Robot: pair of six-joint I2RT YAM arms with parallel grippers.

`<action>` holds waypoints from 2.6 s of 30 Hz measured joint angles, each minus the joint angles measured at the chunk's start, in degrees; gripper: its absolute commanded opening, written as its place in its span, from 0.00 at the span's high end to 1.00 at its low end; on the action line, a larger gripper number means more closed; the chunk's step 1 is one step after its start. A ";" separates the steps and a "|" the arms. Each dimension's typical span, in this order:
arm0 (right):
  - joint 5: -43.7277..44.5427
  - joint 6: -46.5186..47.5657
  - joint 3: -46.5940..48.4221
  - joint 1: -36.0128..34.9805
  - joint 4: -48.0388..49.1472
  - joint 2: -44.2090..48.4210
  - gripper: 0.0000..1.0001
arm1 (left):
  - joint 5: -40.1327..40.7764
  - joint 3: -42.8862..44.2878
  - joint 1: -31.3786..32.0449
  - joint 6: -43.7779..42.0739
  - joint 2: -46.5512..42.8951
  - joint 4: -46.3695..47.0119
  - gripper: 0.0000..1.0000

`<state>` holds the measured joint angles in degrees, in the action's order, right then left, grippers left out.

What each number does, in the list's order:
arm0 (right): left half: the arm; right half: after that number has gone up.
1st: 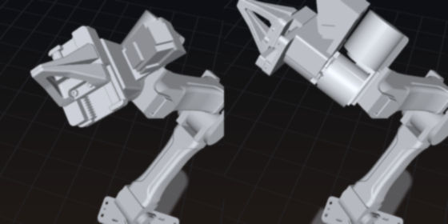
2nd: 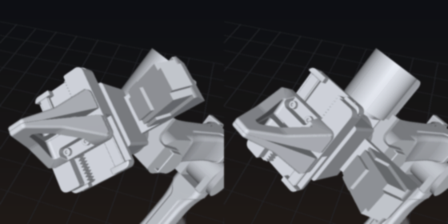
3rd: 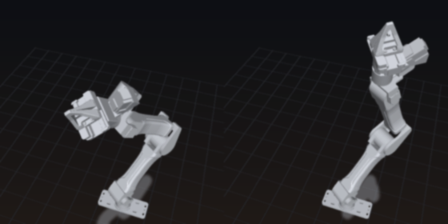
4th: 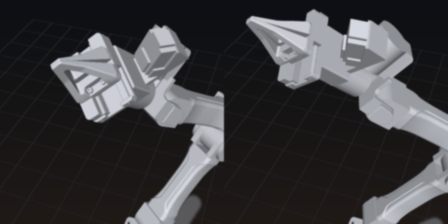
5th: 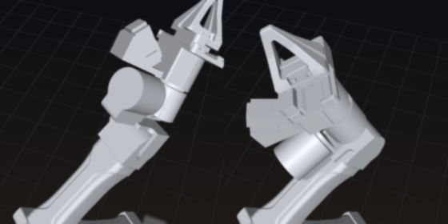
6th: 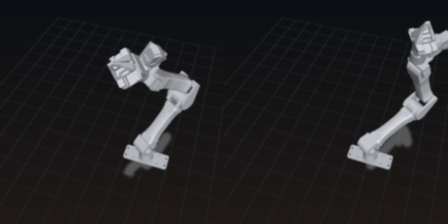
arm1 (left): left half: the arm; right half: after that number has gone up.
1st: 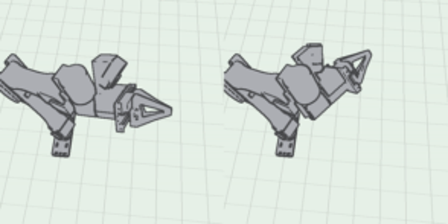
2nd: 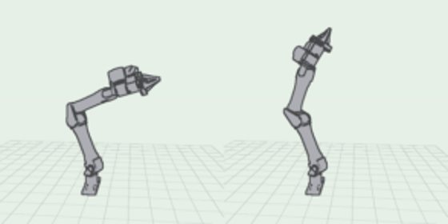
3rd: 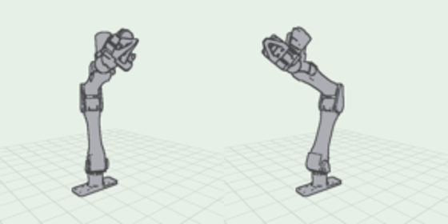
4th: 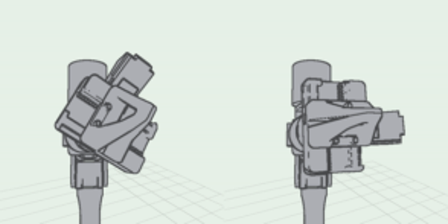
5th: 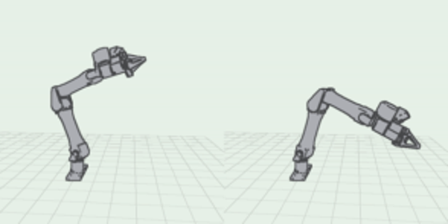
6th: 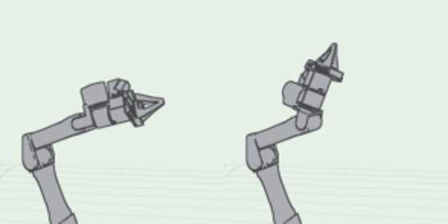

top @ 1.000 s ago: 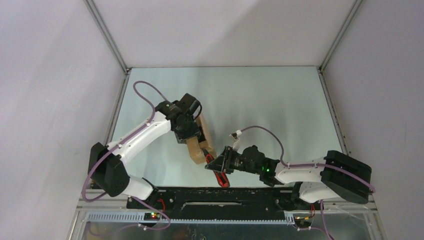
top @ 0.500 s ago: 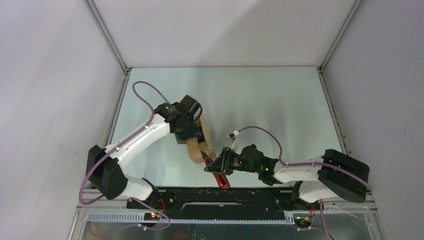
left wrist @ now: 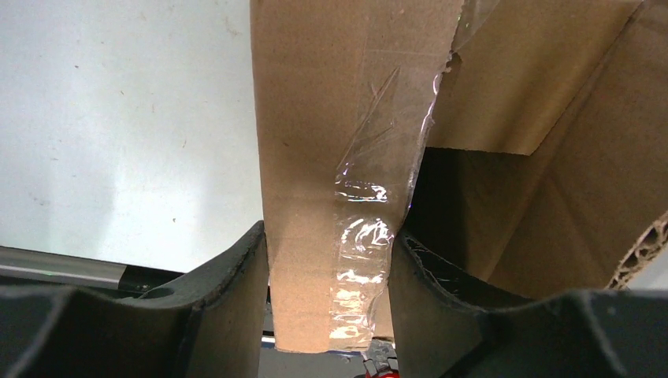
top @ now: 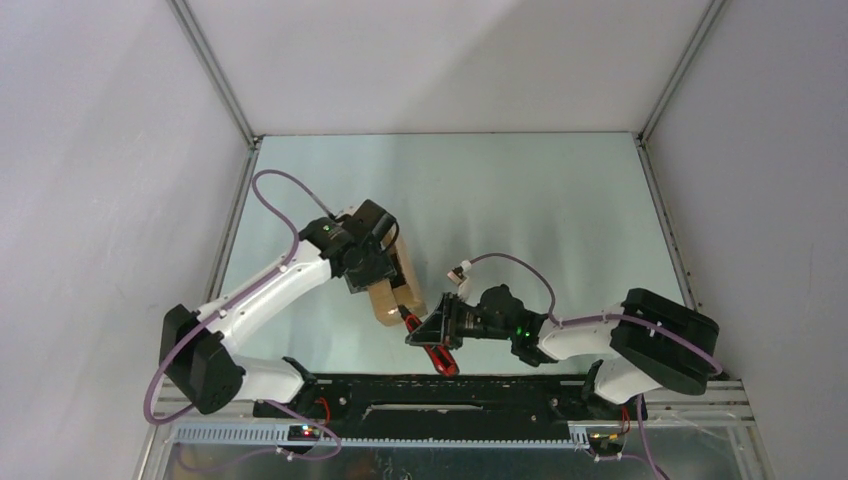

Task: Unpack the express box

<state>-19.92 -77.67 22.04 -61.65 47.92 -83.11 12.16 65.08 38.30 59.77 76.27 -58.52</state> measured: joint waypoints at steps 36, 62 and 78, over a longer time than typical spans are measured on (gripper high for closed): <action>-8.61 4.17 0.57 -1.90 6.25 -5.75 1.00 | -5.51 -3.43 0.48 -2.34 -3.82 3.76 1.00; -12.96 0.81 0.61 -1.62 13.94 -10.84 1.00 | -5.31 -2.49 2.34 -0.74 -3.67 3.78 1.00; -12.55 0.70 2.16 -2.14 13.97 -12.35 1.00 | -3.82 -3.52 2.47 3.32 -4.09 2.29 1.00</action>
<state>-32.47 -76.97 24.21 -63.79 61.89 -95.46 8.34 61.56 40.77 63.09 72.18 -56.23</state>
